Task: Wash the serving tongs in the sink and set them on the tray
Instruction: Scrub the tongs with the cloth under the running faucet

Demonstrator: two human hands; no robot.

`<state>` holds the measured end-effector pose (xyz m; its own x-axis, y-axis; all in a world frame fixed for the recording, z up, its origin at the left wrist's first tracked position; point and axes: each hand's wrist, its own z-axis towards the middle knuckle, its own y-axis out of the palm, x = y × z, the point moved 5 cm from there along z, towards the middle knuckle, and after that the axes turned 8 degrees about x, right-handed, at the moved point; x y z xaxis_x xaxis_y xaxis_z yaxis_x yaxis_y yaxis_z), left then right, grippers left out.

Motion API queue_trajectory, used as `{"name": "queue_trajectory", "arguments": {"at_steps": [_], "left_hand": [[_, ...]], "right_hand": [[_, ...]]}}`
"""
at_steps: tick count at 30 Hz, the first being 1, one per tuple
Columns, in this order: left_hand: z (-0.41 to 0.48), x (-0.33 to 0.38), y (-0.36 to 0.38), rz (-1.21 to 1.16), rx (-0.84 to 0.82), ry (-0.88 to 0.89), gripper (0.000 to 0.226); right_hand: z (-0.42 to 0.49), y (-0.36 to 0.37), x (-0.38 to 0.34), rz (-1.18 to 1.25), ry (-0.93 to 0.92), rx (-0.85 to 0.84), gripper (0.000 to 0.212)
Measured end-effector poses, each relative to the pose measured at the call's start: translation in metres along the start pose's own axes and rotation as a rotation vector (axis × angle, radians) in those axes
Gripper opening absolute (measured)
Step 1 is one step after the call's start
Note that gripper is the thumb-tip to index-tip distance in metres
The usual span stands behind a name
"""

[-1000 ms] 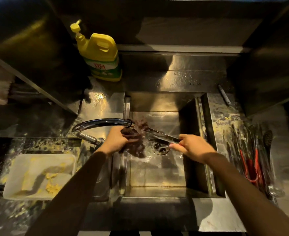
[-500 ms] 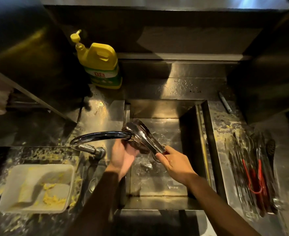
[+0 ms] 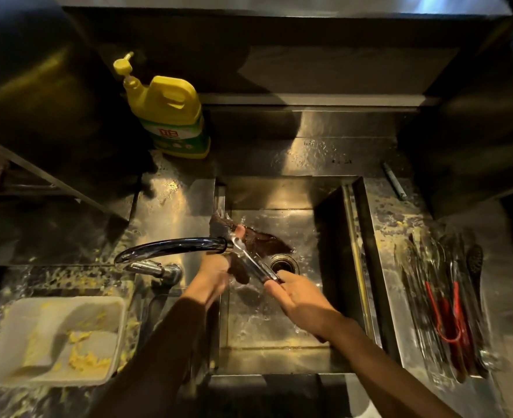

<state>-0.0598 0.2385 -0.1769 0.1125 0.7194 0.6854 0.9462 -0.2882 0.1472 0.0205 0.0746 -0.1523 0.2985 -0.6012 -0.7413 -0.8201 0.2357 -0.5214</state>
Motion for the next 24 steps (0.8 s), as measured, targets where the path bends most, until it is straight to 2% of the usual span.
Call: {"name": "queue_trajectory", "arguments": {"at_steps": [1, 4, 7, 9, 12, 14, 17, 20, 23, 24], "left_hand": [[0.005, -0.001, -0.003, 0.018, 0.039, 0.012, 0.029], [-0.004, 0.008, -0.003, 0.02, 0.116, 0.083, 0.036], [-0.003, 0.013, -0.002, -0.156, 0.157, 0.084, 0.021], [-0.003, 0.007, 0.002, -0.255, 0.16, 0.034, 0.016], [-0.014, -0.005, 0.021, -0.254, 0.118, -0.081, 0.022], [-0.017, -0.009, 0.03, -0.218, 0.085, -0.094, 0.023], [-0.013, -0.006, 0.026, -0.138, 0.066, -0.068, 0.024], [-0.011, 0.005, 0.014, -0.11, 0.113, 0.003, 0.023], [-0.006, 0.017, 0.004, 0.046, 0.154, 0.091, 0.007], [-0.005, 0.016, 0.001, 0.097, 0.173, 0.09, 0.015]], "right_hand": [[0.002, -0.007, 0.002, -0.009, -0.01, -0.008, 0.034], [0.009, -0.035, -0.009, -0.19, -0.093, -0.009, 0.043], [0.014, -0.052, -0.018, -0.425, -0.201, -0.027, 0.063], [0.014, -0.051, -0.016, -0.399, -0.183, -0.023, 0.068], [0.017, -0.026, -0.017, -0.127, -0.065, -0.004, 0.056], [0.022, -0.015, -0.019, -0.059, -0.057, 0.036, 0.059], [0.025, -0.017, -0.017, -0.093, -0.129, 0.055, 0.066], [0.021, -0.026, -0.007, -0.156, -0.124, 0.017, 0.063], [0.012, -0.036, 0.013, -0.263, -0.085, -0.029, 0.061], [0.009, -0.039, 0.019, -0.283, -0.064, -0.029, 0.059]]}}
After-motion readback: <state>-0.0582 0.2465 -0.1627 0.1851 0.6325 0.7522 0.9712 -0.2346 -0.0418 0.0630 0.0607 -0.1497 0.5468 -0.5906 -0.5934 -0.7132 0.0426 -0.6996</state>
